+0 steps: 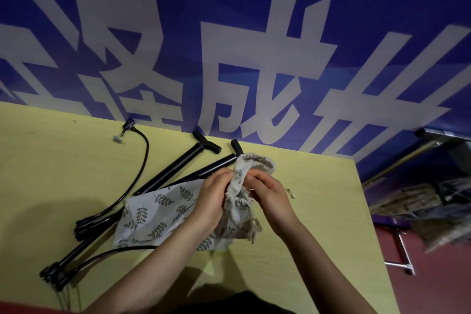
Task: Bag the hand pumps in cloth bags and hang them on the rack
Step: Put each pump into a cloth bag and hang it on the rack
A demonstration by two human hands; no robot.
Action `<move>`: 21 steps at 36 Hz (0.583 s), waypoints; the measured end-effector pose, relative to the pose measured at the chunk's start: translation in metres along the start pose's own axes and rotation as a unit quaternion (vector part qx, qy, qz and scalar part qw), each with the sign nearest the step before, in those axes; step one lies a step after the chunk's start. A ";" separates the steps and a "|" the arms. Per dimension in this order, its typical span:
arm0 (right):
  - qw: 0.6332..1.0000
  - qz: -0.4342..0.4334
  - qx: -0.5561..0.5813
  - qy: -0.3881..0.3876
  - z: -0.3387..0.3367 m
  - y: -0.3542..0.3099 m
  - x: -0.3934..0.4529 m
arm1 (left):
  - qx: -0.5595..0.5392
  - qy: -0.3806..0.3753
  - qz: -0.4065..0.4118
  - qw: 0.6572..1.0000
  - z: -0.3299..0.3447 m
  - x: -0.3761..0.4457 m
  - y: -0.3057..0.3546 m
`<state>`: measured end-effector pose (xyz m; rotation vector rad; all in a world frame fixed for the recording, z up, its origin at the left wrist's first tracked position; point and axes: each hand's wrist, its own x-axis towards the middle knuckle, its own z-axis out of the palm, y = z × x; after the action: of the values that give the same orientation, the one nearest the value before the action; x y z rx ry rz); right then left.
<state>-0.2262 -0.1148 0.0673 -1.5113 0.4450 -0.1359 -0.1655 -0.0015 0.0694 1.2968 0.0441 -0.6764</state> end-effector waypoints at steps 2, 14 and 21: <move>1.000 0.002 0.003 0.025 0.000 0.001 0.000 | -0.026 0.011 0.000 1.000 0.003 0.000 -0.002; 0.988 0.054 0.118 0.085 -0.002 0.004 0.000 | -0.093 0.037 -0.045 0.994 0.010 0.008 0.007; 0.988 0.111 0.094 0.053 -0.007 0.007 0.009 | -0.059 -0.027 -0.094 0.993 0.008 0.006 0.002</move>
<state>-0.2217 -0.1243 0.0589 -1.2654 0.6638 -0.0812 -0.1620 -0.0108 0.0712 1.1685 0.1628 -0.8566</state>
